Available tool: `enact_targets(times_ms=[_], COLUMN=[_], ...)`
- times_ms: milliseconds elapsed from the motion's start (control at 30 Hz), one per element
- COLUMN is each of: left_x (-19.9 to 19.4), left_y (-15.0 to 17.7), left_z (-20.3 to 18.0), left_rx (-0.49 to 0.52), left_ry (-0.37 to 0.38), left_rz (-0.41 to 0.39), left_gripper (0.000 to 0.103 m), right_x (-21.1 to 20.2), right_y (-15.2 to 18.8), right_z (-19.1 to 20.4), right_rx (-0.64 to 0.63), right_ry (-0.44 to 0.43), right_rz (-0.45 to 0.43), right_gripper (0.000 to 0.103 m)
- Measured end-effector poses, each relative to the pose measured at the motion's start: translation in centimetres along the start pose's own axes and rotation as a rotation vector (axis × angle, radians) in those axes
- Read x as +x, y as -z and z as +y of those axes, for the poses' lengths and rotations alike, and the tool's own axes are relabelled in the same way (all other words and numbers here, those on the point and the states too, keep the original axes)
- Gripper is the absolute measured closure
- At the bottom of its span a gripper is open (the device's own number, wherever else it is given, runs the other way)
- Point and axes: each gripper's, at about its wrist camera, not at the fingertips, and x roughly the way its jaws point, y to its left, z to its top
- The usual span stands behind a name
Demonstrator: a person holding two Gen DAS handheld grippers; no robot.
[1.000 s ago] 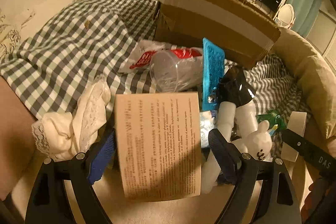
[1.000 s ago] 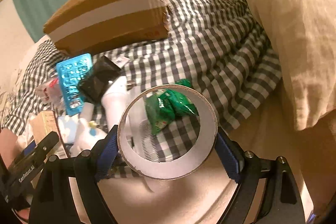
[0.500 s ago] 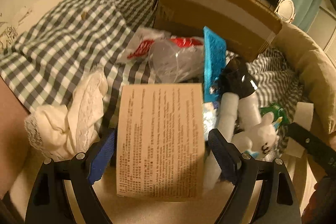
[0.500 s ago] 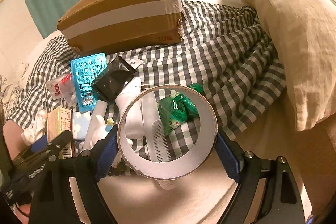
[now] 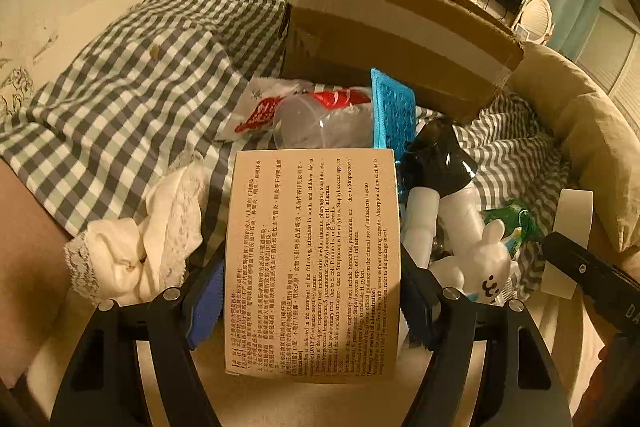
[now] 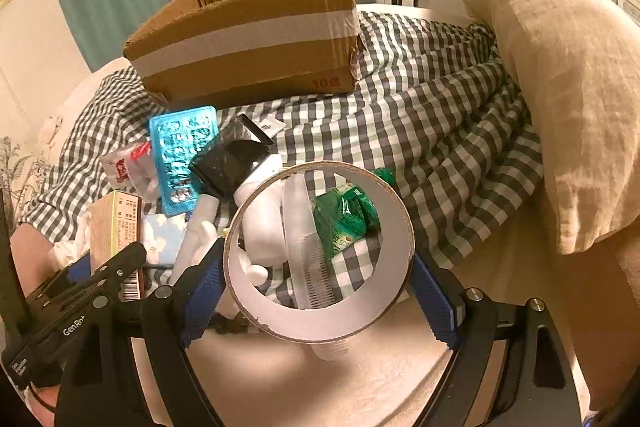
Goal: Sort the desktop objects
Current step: 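Carry the leaflet and tape roll with both grippers over the cardboard box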
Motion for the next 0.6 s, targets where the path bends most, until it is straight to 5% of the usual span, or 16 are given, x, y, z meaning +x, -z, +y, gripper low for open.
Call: enact_targets(times_ms=[600], left_x=[-2.5], left_y=[-1.7], left_z=[-1.8], left_rx=[0.073], left_ry=[-0.011], left_rz=[-0.083], left_gripper=[0.026], right_x=[-2.4], right_y=[-0.5], right_z=[1.2], right_rx=[-0.041], right_ry=[-0.053], right_rz=[-0.063], right_gripper=[0.017])
